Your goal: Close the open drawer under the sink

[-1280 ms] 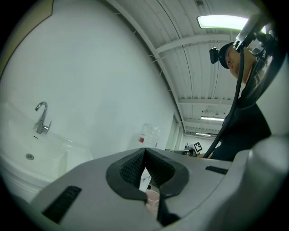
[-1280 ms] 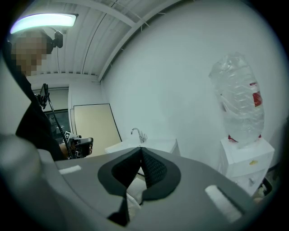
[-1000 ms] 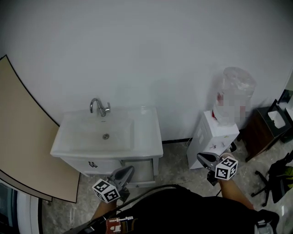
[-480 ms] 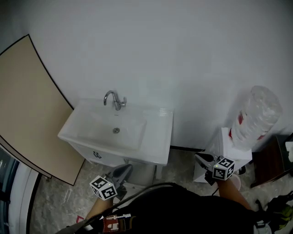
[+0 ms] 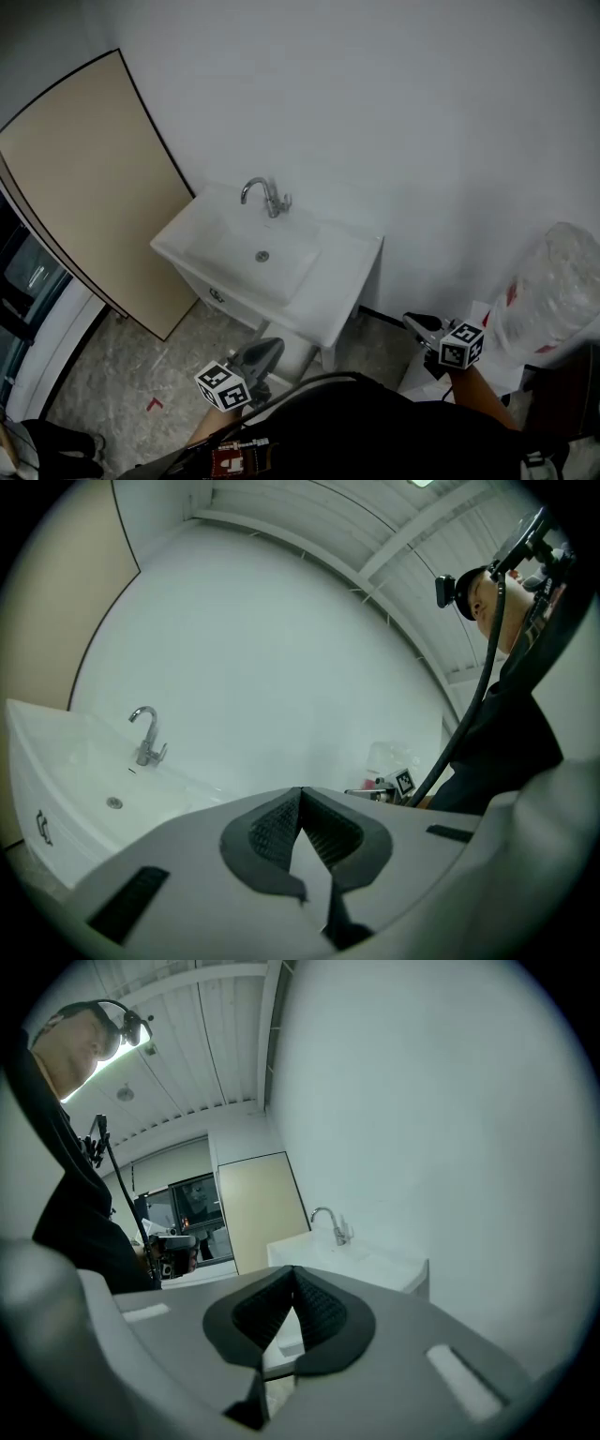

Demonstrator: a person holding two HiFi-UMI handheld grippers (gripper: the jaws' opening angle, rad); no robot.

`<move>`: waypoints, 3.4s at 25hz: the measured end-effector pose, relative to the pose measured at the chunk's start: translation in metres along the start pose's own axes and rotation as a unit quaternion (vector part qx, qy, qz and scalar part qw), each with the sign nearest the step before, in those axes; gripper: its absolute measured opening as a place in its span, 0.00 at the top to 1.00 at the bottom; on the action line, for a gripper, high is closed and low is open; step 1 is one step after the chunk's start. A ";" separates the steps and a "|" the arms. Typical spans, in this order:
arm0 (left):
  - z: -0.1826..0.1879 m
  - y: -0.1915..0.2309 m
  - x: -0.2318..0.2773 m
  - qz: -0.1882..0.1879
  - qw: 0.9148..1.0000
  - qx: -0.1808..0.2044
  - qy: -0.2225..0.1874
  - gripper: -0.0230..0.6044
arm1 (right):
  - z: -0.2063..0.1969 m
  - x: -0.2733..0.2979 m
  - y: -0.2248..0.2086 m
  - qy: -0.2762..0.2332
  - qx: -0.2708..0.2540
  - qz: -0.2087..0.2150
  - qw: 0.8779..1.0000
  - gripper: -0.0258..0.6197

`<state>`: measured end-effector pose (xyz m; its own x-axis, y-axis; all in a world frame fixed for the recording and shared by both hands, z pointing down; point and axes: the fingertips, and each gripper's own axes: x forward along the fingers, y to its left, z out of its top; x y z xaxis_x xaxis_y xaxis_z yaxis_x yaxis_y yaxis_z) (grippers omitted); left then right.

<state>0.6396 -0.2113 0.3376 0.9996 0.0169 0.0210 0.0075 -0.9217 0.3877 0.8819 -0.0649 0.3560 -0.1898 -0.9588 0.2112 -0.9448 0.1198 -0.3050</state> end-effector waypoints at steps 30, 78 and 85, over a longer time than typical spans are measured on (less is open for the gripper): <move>0.007 0.145 -0.196 0.150 0.982 -0.046 -0.101 0.96 | 0.029 0.245 0.133 0.102 -0.105 0.143 0.979 0.96; -0.266 0.234 -0.168 0.397 0.853 -0.325 -0.098 0.96 | -0.064 0.403 0.154 0.152 -0.157 0.399 0.890 0.96; -0.337 0.262 -0.177 0.405 0.833 -0.367 -0.085 0.96 | -0.101 0.426 0.178 0.139 -0.181 0.416 0.880 0.95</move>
<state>0.4555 -0.3253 0.7460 0.6590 -0.6080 0.4427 -0.6265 -0.1180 0.7704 0.6057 -0.4260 0.4854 -0.8671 -0.4060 0.2887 -0.4608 0.8738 -0.1553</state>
